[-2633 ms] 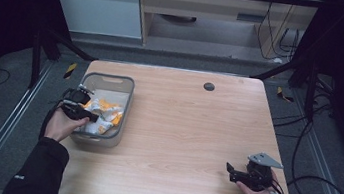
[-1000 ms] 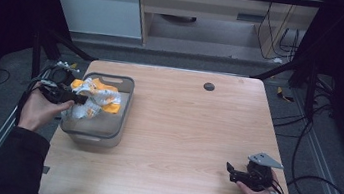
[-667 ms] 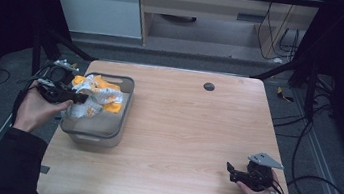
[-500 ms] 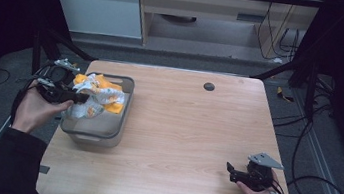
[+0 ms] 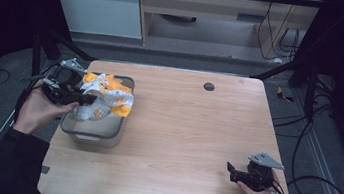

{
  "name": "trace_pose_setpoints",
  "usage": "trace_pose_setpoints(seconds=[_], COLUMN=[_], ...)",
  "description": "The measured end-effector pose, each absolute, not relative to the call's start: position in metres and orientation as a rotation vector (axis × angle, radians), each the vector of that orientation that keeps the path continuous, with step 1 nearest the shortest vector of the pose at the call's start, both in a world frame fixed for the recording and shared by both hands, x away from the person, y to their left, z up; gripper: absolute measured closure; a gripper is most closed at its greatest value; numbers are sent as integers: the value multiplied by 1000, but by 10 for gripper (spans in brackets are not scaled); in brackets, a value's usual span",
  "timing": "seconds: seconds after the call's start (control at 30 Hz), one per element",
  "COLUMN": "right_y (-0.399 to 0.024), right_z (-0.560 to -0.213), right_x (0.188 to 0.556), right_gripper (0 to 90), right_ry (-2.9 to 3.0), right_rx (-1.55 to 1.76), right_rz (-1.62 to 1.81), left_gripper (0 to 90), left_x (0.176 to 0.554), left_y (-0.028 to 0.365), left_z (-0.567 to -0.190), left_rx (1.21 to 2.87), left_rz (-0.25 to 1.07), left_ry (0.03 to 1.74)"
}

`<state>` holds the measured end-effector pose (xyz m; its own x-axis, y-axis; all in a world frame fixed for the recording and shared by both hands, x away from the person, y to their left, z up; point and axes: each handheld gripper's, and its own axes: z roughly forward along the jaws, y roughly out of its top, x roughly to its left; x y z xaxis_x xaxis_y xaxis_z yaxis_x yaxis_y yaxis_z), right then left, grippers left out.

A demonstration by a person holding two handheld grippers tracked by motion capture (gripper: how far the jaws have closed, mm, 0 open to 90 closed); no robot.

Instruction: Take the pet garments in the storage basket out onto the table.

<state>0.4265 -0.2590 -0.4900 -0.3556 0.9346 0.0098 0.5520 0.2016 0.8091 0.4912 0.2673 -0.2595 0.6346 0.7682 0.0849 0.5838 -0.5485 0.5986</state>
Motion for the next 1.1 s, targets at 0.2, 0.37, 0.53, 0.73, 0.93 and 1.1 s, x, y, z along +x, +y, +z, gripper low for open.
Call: trace_pose_setpoints(seconds=[0.2, 0.37, 0.53, 0.73, 0.93, 1.1], right_y=[-259, -259, -259, -259, -260, -260], right_z=[-489, -489, -490, -489, -488, -488], right_x=[426, 426, 427, 427, 427, 427], right_gripper=[98, 98, 99, 99, 99, 99], right_ry=[1990, 1991, 1988, 1979, 1966, 1964], right_rx=[1384, 1383, 1374, 1375, 1365, 1365], right_rz=[1028, 1028, 1025, 1034, 1040, 1043], left_gripper=[750, 750, 750, 749, 749, 749], left_x=[490, 491, 491, 492, 495, 498], left_y=[254, 242, 232, 221, 209, 199], left_z=[-259, -258, -257, -260, -265, -267], left_rx=[2364, 2381, 2390, 2413, 2450, 2468], left_rz=[444, 427, 419, 407, 386, 379], left_ry=[1001, 970, 944, 904, 868, 838])
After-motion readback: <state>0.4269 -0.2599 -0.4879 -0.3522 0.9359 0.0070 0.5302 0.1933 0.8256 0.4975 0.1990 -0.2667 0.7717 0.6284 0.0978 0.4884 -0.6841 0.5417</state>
